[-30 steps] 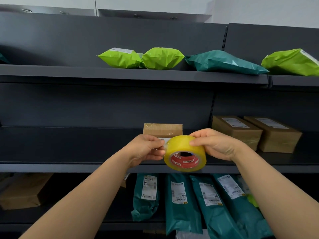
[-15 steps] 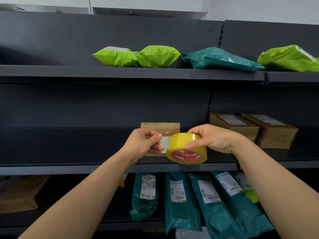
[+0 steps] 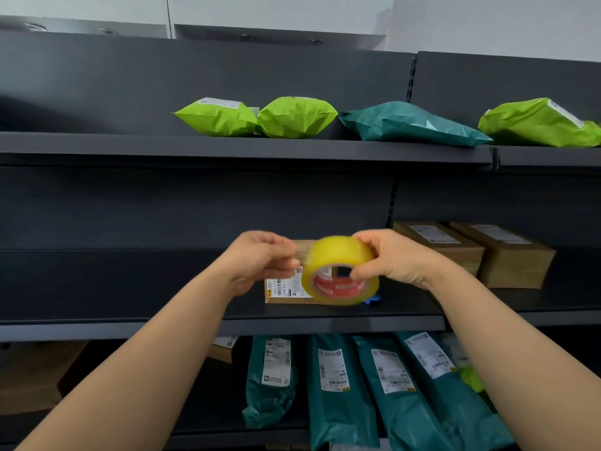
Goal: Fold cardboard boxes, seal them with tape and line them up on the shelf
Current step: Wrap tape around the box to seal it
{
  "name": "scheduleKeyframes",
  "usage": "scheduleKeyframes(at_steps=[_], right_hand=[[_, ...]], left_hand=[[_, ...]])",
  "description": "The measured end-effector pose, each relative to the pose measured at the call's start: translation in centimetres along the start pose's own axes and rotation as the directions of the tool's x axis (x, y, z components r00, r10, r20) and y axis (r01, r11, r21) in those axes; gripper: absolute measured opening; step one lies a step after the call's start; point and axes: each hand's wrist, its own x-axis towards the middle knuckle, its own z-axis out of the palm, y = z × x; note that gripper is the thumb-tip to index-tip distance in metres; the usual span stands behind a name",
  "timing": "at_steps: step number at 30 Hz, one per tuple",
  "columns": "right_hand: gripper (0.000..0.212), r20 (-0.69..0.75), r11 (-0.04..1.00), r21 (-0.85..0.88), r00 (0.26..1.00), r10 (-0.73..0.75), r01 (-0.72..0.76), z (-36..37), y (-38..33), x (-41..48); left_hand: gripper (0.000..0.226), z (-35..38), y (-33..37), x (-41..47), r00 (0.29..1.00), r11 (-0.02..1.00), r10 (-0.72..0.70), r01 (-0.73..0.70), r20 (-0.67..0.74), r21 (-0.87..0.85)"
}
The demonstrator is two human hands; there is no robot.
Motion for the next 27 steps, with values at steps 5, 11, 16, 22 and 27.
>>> scheduleKeyframes(at_steps=[5, 11, 16, 22, 27], right_hand=[[0.044, -0.247, 0.991, -0.014, 0.959, -0.135, 0.136, -0.3, -1.8, 2.1], [0.046, -0.315, 0.991, -0.043, 0.940, -0.135, 0.128, 1.1, -2.6, 5.3], [0.048, -0.334, 0.995, -0.073, 0.939, -0.082, 0.061, 1.8, -2.4, 8.7], [0.049, -0.370, 0.984, -0.167, 0.929, -0.011, -0.055, 3.1, -0.7, 11.8], [0.043, -0.385, 0.989, -0.091, 0.920, 0.073, -0.116, 3.7, 0.9, 12.7]], left_hand=[[0.005, -1.0, 2.3, 1.3, 0.982, 0.985, 0.149, -0.157, -0.112, -0.065], [0.003, -2.5, 1.3, 3.9, 0.965, 0.986, 0.118, -0.141, -0.232, -0.086], [0.015, -3.8, -0.1, 6.1, 0.953, 0.987, 0.061, -0.102, -0.296, -0.126], [0.016, -4.2, -1.9, 8.6, 0.943, 0.983, -0.041, -0.021, -0.329, -0.183], [0.019, -5.0, -2.7, 9.6, 0.940, 0.949, -0.160, 0.064, -0.300, -0.307]])
